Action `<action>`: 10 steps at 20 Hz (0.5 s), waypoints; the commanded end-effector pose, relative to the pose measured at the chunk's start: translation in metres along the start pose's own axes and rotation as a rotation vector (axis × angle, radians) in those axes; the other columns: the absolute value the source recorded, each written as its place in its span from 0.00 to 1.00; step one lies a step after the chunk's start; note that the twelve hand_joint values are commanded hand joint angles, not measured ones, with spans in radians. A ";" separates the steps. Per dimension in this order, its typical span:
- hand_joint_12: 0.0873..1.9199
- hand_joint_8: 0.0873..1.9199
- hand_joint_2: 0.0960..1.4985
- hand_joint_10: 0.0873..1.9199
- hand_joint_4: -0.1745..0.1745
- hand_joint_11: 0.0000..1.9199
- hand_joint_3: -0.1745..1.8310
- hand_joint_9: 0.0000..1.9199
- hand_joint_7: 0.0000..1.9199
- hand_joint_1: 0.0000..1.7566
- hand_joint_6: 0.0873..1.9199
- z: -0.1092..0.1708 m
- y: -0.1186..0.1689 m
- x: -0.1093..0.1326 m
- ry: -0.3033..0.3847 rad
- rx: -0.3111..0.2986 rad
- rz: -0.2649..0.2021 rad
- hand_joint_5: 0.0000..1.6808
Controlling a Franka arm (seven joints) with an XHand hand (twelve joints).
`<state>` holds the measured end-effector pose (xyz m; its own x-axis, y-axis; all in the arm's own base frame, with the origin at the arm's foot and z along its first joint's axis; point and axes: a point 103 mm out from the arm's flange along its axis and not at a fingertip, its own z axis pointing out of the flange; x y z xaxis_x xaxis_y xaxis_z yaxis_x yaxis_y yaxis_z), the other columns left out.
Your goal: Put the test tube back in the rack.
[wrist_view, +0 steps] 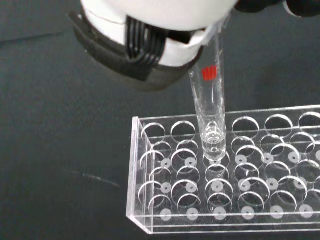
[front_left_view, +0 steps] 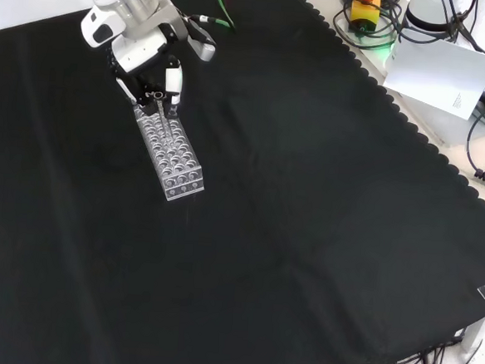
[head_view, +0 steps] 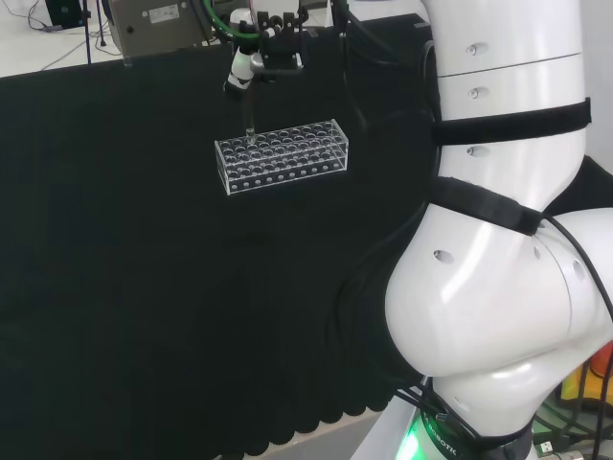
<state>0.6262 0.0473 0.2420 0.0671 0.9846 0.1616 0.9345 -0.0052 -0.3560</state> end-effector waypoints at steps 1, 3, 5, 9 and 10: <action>0.34 0.03 0.36 0.03 0.00 0.76 0.40 0.95 1.00 0.71 0.00 0.007 0.000 0.001 0.003 0.011 0.004 0.94; 0.34 0.03 0.36 0.03 0.00 0.76 0.40 0.95 1.00 0.71 0.00 0.008 0.000 0.001 0.003 0.012 0.006 0.94; 0.34 0.03 0.36 0.03 0.00 0.76 0.40 0.95 1.00 0.71 0.00 0.009 0.000 0.000 0.003 0.014 0.007 0.94; 0.34 0.03 0.36 0.03 0.00 0.76 0.40 0.95 1.00 0.71 0.00 0.010 0.001 -0.001 0.003 0.017 0.010 0.94; 0.34 0.03 0.36 0.03 0.00 0.76 0.40 0.95 1.00 0.71 0.00 0.011 0.001 -0.001 0.002 0.018 0.011 0.94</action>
<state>0.6233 0.0490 0.2326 0.0761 0.9840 0.1614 0.9278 -0.0106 -0.3729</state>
